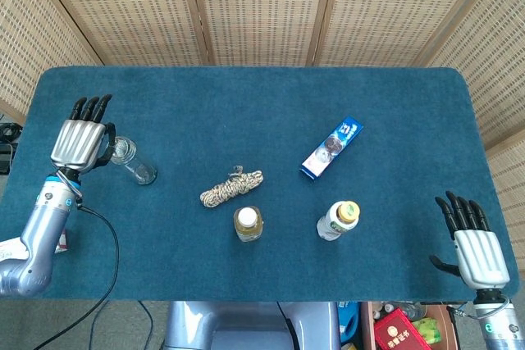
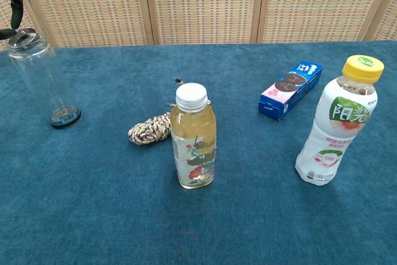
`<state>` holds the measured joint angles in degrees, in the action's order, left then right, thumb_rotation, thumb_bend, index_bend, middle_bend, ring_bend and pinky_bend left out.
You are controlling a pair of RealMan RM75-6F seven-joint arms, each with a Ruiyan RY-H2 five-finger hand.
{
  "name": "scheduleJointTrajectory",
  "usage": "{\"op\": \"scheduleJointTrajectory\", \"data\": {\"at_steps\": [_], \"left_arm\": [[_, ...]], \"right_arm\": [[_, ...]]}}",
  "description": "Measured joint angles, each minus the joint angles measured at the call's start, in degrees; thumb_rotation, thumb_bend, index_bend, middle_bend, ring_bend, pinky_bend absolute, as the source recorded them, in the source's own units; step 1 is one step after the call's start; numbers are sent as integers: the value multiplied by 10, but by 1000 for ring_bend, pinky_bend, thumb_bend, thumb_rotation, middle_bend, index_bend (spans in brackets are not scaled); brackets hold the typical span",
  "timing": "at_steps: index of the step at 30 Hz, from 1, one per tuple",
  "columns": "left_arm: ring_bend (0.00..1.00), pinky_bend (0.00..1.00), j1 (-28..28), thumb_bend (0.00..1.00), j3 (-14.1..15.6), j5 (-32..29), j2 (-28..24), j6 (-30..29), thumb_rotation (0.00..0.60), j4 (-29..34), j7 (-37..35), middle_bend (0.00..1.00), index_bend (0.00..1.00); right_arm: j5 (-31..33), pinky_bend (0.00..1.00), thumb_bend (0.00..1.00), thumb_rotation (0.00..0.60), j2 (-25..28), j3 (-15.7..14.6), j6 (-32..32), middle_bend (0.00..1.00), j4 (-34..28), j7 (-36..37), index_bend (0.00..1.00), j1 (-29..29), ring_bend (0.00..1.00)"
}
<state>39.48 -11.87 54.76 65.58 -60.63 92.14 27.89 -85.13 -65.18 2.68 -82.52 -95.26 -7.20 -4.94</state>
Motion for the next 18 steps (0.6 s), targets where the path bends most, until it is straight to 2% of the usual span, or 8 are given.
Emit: {"op": "scheduleJointTrajectory", "data": {"at_steps": [6, 18], "left_arm": [[0, 0, 2, 416, 0, -9, -1, -4, 600, 3, 10, 0, 371], [0, 0, 0, 414, -1, -2, -7, -14, 600, 16, 1, 0, 295]], "right_arm": [[1, 35, 24, 600, 1, 0, 1, 0, -1, 0, 0, 0, 0], [1, 35, 24, 600, 2, 0, 1, 0, -2, 1, 0, 0, 0]]}}
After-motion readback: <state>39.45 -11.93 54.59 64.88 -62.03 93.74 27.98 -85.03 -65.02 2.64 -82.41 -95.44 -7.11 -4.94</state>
